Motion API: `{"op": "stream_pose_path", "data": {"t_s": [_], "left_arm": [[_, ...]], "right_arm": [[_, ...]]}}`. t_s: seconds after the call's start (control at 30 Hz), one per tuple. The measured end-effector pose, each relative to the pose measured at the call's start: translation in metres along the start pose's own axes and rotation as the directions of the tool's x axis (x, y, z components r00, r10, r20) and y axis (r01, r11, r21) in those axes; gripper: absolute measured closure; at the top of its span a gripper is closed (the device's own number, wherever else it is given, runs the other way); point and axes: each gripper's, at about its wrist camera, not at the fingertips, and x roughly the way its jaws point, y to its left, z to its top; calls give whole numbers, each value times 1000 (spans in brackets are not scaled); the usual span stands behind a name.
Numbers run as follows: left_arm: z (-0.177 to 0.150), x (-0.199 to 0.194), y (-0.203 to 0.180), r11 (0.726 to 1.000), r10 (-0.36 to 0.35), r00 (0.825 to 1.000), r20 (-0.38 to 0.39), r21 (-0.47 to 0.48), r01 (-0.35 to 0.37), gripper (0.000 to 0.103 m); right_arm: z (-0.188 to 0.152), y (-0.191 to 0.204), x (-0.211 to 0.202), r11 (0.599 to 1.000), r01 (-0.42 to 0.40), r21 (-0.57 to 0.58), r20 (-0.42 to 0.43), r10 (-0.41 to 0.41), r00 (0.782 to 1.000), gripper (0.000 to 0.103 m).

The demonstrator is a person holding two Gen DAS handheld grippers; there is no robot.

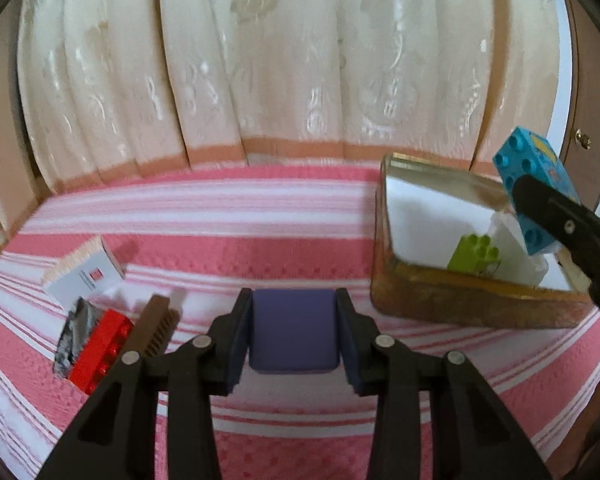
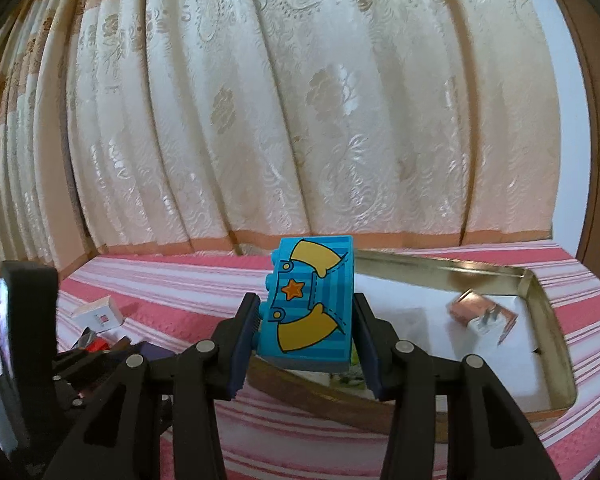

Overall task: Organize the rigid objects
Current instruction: 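Carry the purple cube and blue block over the gold tray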

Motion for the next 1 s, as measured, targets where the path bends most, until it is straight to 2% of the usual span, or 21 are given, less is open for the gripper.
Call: {"op": "stream_pose_path", "data": {"t_s": [0.2,0.3,0.5,0.57,0.63,0.7,0.8,0.9,0.97,1.0], "left_arm": [[1,-4,-15,1000,-3,999,53,-8,4,64],[3,-3,-24,1000,-10,998,70,-9,10,72],[4,-3,-49,1000,-18,995,96,21,16,72],[4,-4,-48,999,-39,995,95,18,37,72],[0,-6,-39,999,-36,995,97,9,35,68],[-4,-4,-26,1000,-17,997,77,-18,19,55],[-9,0,-3,997,-27,999,34,-72,30,52],[-14,4,-3,999,-41,999,-8,-23,40,50],[-18,13,-16,999,-13,999,-37,36,14,39],[-19,19,-24,998,3,998,-57,68,1,38]], "right_arm": [[1,-20,-4,999,37,-3,10,-37,999,55],[2,-34,-8,998,62,-3,24,-62,998,55],[4,-66,-11,993,115,20,22,-115,993,55],[4,-75,-11,992,121,37,16,-122,992,55],[4,-80,-12,991,120,56,12,-121,993,55],[5,-83,-12,991,115,67,10,-115,993,55],[5,-80,-12,993,104,62,5,-104,995,55],[6,-78,-15,994,97,57,14,-98,995,55],[6,-79,-16,994,93,63,20,-95,995,55],[6,-80,-17,994,92,67,20,-93,995,55]]}}
